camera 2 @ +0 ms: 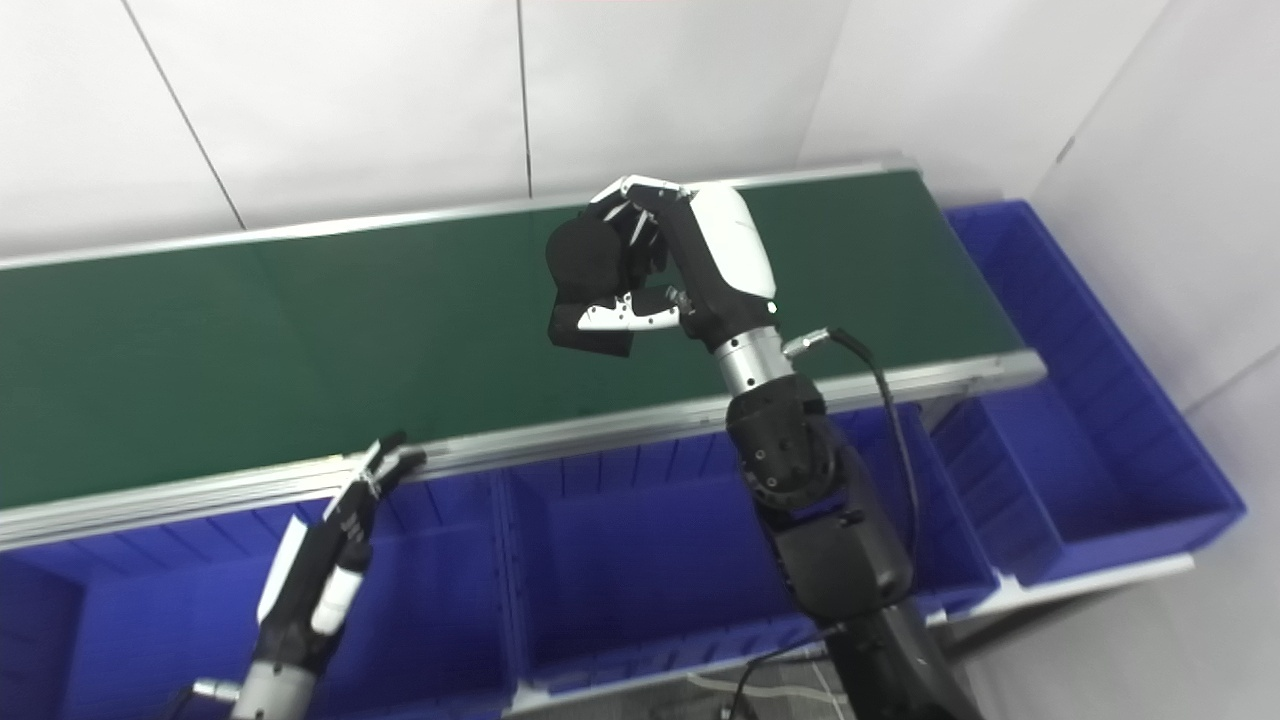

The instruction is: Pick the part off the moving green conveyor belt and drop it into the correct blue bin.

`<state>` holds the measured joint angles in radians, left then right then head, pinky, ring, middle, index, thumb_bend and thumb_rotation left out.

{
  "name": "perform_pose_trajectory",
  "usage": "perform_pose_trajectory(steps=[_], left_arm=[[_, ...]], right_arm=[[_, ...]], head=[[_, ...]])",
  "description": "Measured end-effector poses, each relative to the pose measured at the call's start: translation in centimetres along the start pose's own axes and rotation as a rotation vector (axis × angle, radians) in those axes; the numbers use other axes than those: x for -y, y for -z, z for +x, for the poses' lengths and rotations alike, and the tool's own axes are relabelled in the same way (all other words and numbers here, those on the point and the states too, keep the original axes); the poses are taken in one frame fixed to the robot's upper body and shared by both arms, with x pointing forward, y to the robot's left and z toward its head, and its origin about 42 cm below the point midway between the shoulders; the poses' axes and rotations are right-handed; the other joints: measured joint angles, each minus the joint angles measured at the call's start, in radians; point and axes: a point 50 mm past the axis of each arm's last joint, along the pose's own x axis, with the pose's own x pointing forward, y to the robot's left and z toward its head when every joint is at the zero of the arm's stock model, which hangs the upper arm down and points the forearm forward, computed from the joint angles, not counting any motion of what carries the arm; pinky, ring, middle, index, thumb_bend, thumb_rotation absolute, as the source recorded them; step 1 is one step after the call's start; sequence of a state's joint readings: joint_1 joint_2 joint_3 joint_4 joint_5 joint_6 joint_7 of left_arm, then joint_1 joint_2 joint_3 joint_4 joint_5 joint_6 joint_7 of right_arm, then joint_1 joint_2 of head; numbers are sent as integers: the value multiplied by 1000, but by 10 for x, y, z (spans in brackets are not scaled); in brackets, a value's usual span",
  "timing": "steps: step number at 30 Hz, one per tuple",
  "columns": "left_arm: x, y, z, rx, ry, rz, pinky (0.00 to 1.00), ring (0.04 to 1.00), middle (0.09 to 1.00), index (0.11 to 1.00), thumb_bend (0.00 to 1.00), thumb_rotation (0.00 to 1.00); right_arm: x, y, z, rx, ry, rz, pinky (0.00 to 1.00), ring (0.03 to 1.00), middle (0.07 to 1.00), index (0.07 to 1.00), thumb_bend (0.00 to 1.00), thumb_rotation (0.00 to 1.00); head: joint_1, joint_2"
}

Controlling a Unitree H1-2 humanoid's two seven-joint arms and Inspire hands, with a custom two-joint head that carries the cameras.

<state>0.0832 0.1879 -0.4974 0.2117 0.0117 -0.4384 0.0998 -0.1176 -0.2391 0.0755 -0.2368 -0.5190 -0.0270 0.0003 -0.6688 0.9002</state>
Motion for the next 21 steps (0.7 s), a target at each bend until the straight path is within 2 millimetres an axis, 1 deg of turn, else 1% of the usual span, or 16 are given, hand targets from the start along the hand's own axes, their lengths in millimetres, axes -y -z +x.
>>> perform_pose_trajectory(steps=[3,4,5,8,12,14,16,19,21], left_arm=[[-2,-7,4,30,-10,15,849,865,853,927,704,1000],[-3,-8,6,33,-16,15,842,861,851,928,700,1000],[-3,-8,6,34,-18,21,827,856,848,930,727,1000],[-2,-8,6,34,-2,26,842,861,850,929,759,1000],[-4,-8,6,33,-4,26,848,862,846,928,758,1000],[-6,-8,6,33,-6,27,850,863,845,928,745,1000],[-7,-8,7,33,-4,28,859,862,843,928,738,1000],[-7,-7,6,31,-8,28,850,852,839,928,739,1000],[-6,-7,4,27,-6,35,840,849,838,928,730,1000]], right_arm=[[11,-3,-15,-32,-24,-20,259,323,423,523,518,0],[14,-4,-21,-44,-32,-25,262,326,425,524,518,0],[17,-6,-26,-50,-37,-29,256,320,423,525,518,0],[19,-9,-45,-79,-55,-35,260,323,425,527,519,0],[11,-3,-71,-150,-91,-26,249,311,420,523,519,0],[5,-1,-82,-182,-105,-24,261,326,424,521,520,0],[1,1,-88,-202,-116,-26,281,343,431,518,521,0],[-7,8,-95,-225,-122,-47,221,273,400,512,518,0],[-14,14,-100,-238,-137,-69,232,288,405,516,518,0]], head=[[0,8],[0,20],[0,23],[3,23],[11,23],[17,26],[18,25],[21,23],[31,19]])
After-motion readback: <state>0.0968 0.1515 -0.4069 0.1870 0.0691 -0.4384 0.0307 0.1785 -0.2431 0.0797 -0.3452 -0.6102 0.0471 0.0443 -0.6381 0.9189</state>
